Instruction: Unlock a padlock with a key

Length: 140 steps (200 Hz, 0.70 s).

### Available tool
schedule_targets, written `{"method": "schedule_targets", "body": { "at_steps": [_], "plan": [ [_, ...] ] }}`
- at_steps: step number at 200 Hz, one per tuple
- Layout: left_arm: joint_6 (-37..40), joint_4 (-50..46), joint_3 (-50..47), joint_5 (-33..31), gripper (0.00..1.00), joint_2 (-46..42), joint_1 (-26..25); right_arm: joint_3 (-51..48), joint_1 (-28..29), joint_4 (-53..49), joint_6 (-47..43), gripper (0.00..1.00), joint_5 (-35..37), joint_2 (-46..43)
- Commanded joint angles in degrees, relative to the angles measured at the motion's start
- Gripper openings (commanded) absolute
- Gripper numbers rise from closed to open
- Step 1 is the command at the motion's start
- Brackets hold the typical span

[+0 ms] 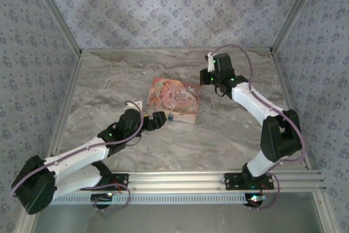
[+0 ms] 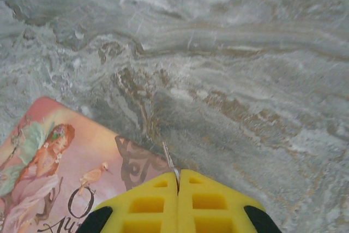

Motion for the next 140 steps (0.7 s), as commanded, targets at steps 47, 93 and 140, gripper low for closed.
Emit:
{"method": "schedule_targets", "body": {
  "at_steps": [47, 93, 140],
  "plan": [
    [5.70, 19.52, -8.83, -2.15, 0.98, 7.29, -1.91, -1.04, -1.62, -0.28, -1.00, 0.00, 4.59, 3.82],
    [14.32, 29.04, -5.43, 1.97, 0.98, 19.71, -2.80, 1.31, -2.24, 0.76, -0.37, 0.00, 5.58, 9.10],
    [18.17, 37.38, -2.24, 6.07, 0.98, 31.50, -2.95, 2.78, -2.23, 1.58, -0.25, 0.00, 5.15, 11.52]
  ]
}}
